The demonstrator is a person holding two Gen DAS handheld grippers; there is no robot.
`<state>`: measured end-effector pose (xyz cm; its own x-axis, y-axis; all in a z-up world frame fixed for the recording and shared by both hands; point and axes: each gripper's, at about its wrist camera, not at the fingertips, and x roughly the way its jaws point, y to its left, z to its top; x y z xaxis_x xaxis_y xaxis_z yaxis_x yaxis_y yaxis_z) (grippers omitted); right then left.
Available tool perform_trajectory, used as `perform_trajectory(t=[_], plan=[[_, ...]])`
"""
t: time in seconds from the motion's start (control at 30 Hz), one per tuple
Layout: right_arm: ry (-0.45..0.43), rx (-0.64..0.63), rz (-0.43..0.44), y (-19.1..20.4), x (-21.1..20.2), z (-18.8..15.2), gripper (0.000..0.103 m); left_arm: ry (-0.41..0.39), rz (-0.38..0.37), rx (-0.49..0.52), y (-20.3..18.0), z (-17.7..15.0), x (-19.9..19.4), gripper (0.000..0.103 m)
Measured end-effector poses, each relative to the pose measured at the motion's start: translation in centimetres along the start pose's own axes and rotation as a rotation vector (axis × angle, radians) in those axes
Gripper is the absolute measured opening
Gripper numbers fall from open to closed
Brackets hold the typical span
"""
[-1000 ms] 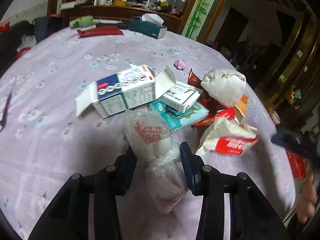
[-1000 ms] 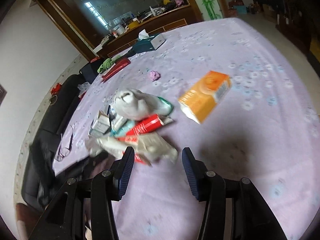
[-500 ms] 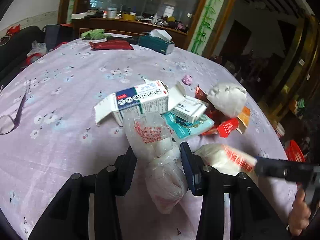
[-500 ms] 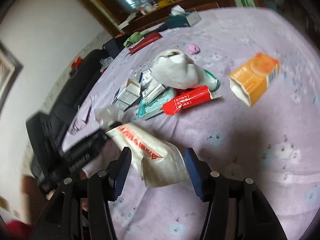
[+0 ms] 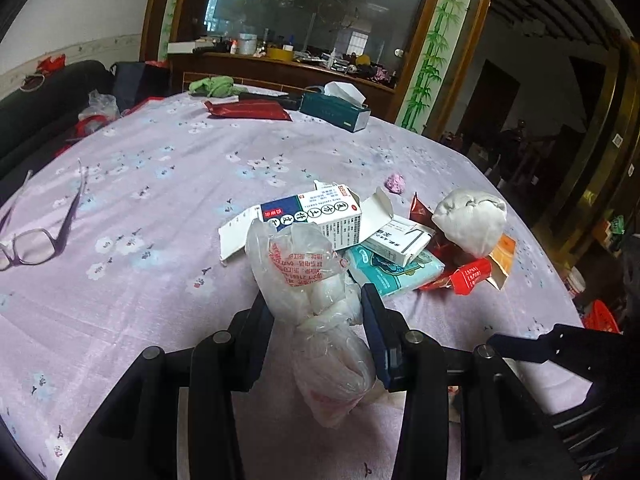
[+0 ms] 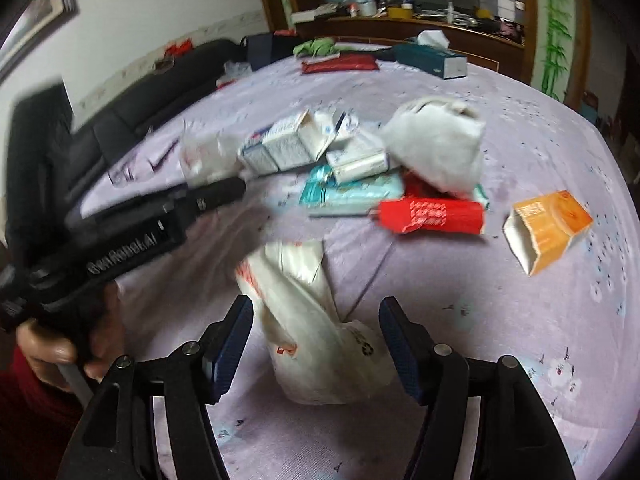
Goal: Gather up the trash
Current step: 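Grasp the white tissue packet with the right tool while the left tool holds the bag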
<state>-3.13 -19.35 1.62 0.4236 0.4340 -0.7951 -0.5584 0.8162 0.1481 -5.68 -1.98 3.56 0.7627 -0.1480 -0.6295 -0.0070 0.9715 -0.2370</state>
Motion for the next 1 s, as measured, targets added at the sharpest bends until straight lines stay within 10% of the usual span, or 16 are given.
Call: perform_trajectory(t=[0.33, 1.0], plan=[[0.006, 0.022, -0.022, 0.2, 0.4, -1.1, 0.045, -0.014, 0.004, -0.01, 0.1, -0.1, -0.3, 0.042], [-0.115, 0.158, -0.052, 0.9, -3.3, -3.3, 0.041, -0.031, 0.011, -0.003, 0.0, -0.1, -0.5, 0.042]])
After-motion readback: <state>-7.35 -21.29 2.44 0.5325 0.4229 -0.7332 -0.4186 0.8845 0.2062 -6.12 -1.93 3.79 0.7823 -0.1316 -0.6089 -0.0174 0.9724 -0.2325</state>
